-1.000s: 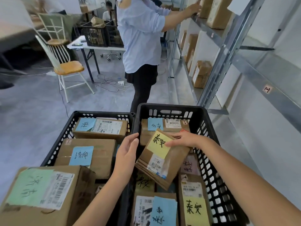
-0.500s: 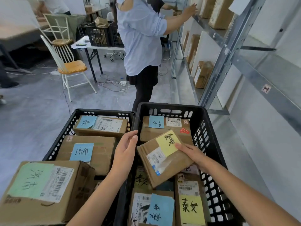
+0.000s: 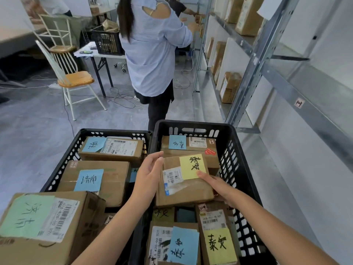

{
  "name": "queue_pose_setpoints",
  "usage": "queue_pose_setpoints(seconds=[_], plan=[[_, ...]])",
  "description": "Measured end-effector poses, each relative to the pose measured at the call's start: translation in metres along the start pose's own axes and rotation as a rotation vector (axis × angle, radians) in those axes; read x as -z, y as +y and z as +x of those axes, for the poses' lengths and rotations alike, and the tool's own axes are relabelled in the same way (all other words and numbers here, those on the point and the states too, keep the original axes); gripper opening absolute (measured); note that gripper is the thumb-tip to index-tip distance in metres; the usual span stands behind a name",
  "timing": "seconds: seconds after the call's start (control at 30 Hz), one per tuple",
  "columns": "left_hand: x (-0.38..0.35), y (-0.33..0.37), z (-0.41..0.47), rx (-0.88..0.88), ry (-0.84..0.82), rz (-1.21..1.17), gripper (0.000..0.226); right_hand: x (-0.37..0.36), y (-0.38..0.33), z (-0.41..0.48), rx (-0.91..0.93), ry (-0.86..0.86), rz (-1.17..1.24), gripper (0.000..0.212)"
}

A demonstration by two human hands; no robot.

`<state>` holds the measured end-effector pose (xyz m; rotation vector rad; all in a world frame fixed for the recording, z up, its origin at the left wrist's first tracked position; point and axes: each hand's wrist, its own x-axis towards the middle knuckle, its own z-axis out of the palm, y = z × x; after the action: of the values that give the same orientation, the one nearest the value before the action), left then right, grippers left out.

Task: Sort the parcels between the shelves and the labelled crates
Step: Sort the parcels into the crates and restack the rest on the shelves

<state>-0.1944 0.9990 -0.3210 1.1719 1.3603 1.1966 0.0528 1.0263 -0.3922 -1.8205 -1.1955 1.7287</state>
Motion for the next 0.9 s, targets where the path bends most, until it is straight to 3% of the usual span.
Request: queue_pose_setpoints(seconds=[0.23, 0.33, 0.47, 0.73, 0.9], plan=[[0.006, -0.002, 0.007, 0.0, -0.004, 0.031, 0.023, 0.003, -0.001, -0.008, 0.232, -0.042, 0.467, 0.072], [0.007, -0.003, 0.01, -0.013, 0.007, 0.047, 0.022, 0.007, 0.002, -0.015, 0.26, -0.056, 0.369, 0.07], [0.003, -0.005, 0.013, -0.007, -0.007, 0.08, 0.024, 0.005, 0.021, -0.021, 0.106, -0.096, 0.068, 0.088], [-0.003, -0.005, 0.011, 0.034, -0.058, 0.103, 0.032, -0.008, 0.019, -0.014, 0.004, 0.026, 0.033, 0.085], [-0.003, -0.007, 0.01, 0.055, -0.074, 0.133, 0.031, -0.019, 0.01, -0.009, 0.001, 0.068, 0.082, 0.093]])
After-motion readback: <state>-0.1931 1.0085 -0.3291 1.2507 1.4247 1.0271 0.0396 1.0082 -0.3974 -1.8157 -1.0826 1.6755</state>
